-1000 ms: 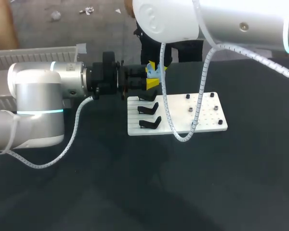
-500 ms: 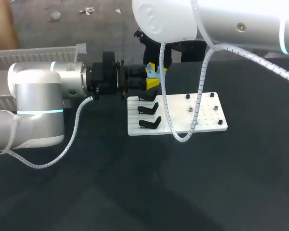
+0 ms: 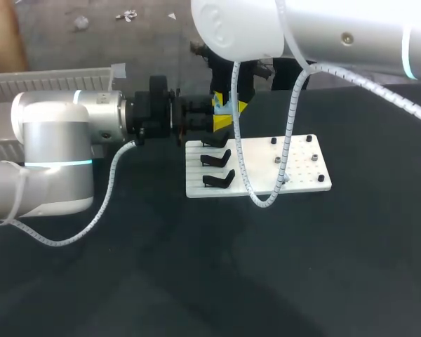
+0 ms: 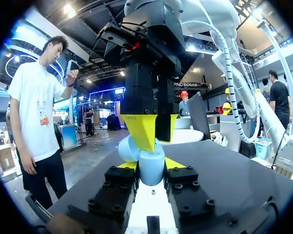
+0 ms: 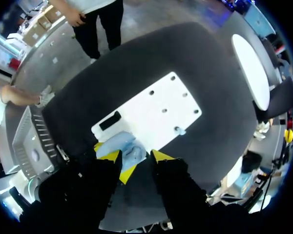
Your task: Pick up each earbud case from the left stands, insert the matching earbuds, close the lid, and place the case in the box.
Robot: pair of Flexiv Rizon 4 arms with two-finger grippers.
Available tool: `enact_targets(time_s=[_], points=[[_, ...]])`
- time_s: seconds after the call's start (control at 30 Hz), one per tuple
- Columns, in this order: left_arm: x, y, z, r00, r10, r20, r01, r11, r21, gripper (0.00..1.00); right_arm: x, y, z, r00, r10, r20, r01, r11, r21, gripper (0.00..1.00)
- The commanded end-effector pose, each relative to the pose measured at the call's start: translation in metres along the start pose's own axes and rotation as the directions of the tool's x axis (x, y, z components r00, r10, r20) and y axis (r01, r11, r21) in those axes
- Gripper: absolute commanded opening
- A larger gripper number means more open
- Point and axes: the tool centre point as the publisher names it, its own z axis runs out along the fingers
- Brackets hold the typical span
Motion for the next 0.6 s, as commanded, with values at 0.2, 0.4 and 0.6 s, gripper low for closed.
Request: enact_targets(time_s=[0.2,0.4,0.6], points=[[0.000,-0.002,0.000,1.000,0.005,0.005,-0.005,1.000,-0.006,0.00,0.012,-0.010,-0.015,0.998,-0.060,0.037,0.062,0.996,-0.057,0.47],[0.000,-0.002,0.000,1.000,0.005,0.005,-0.005,1.000,-0.006,0.00,0.025,-0.034,-0.022,0.987,-0.117,0.111,0.130,0.985,-0.114,0.96],[0.000,-0.002,0.000,1.000,0.005,0.005,-0.005,1.000,-0.006,0.00,0.032,-0.061,-0.025,0.972,-0.133,0.195,0.167,0.971,-0.170,1.00]])
